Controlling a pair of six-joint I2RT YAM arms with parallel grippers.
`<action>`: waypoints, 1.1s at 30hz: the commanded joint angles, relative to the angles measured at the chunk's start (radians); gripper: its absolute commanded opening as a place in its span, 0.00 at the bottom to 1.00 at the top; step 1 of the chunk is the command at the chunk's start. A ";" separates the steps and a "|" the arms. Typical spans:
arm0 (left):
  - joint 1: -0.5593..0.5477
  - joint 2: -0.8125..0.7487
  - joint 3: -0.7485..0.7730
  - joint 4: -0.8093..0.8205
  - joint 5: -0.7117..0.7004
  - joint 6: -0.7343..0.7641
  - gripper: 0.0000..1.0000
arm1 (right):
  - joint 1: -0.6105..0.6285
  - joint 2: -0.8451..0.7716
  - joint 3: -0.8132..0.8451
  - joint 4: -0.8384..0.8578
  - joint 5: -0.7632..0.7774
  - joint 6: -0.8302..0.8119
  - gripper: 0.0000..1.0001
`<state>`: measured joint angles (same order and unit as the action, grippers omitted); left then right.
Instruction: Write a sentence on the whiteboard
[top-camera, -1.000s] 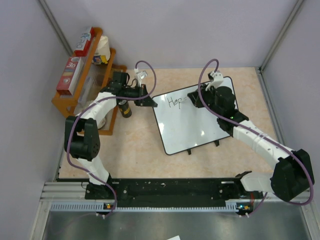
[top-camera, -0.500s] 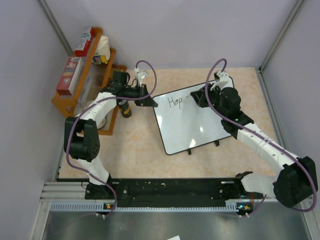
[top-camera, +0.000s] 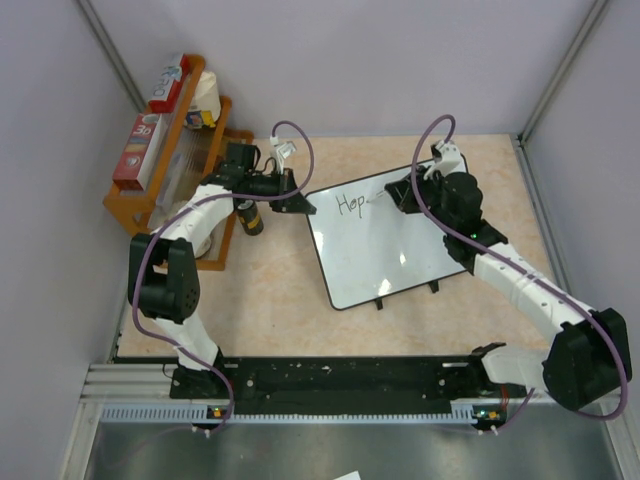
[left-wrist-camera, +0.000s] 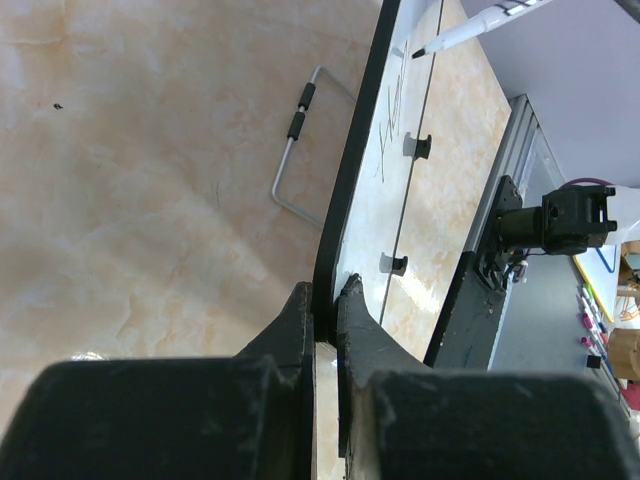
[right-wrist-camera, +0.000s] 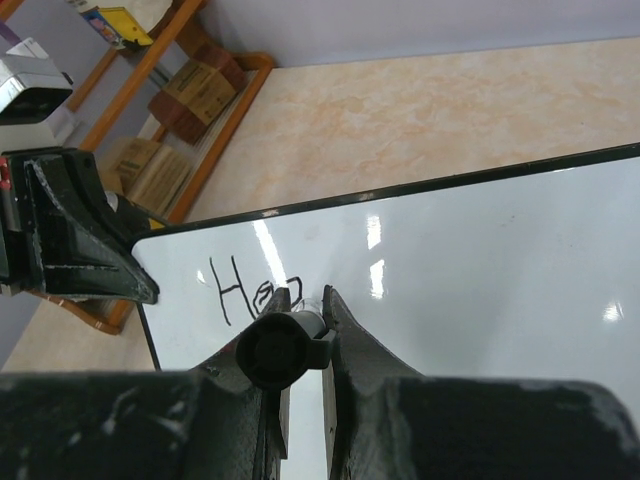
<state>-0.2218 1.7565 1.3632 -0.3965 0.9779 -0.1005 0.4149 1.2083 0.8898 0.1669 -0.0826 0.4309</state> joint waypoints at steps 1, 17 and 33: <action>-0.057 0.018 -0.055 -0.044 -0.208 0.205 0.00 | -0.007 0.028 0.031 0.048 -0.042 0.015 0.00; -0.057 0.017 -0.059 -0.042 -0.209 0.206 0.00 | -0.007 0.042 0.041 0.019 0.030 0.003 0.00; -0.059 0.011 -0.065 -0.045 -0.209 0.206 0.00 | -0.007 0.053 0.070 -0.004 0.107 -0.018 0.00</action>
<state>-0.2218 1.7557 1.3537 -0.3931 0.9703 -0.1013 0.4149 1.2449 0.9073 0.1638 -0.0429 0.4461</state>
